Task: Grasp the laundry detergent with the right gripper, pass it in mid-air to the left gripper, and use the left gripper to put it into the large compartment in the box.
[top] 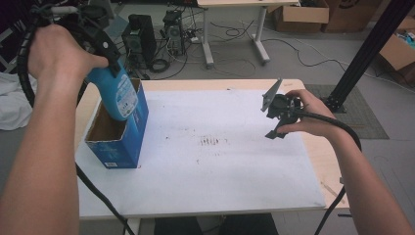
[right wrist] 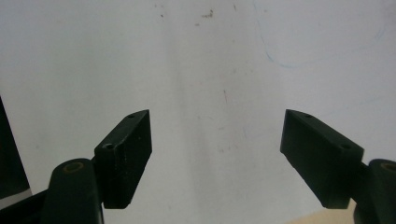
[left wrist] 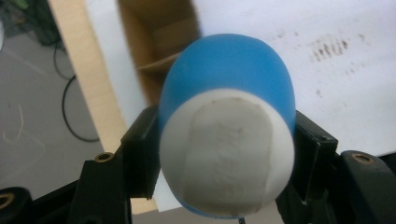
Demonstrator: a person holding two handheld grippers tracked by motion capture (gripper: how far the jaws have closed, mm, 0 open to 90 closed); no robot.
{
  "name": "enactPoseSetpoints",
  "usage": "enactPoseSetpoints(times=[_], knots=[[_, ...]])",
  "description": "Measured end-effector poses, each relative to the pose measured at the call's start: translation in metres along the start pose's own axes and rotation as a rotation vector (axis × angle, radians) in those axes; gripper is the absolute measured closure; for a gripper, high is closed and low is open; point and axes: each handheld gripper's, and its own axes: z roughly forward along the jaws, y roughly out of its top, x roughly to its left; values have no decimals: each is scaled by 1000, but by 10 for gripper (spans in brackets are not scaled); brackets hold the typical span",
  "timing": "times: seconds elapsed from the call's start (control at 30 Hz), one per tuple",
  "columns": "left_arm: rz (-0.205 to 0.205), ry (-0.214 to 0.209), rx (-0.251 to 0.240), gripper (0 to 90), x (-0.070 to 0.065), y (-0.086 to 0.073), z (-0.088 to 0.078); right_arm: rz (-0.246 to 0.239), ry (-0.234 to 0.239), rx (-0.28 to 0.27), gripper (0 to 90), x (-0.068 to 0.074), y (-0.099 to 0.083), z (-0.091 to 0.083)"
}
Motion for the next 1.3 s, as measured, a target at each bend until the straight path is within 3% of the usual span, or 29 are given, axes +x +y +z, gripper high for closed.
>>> enactPoseSetpoints(times=[0.03,0.07,0.2,0.4,0.83,1.3], knots=[[0,0,0,388,0,0,0,0,0,0,250,0,0,0],[-35,17,6,388,6,-2,0,10,-3,0,250,-2,-5,-3],[-97,39,9,388,17,-6,1,24,-15,0,250,-4,-13,-11],[-136,39,13,388,28,-10,10,28,-29,-3,249,-5,-20,-17],[-154,24,36,387,35,-11,41,34,-29,-8,250,-6,-24,-18],[-155,12,99,387,32,-10,98,39,-28,-6,252,-5,-27,-16]])
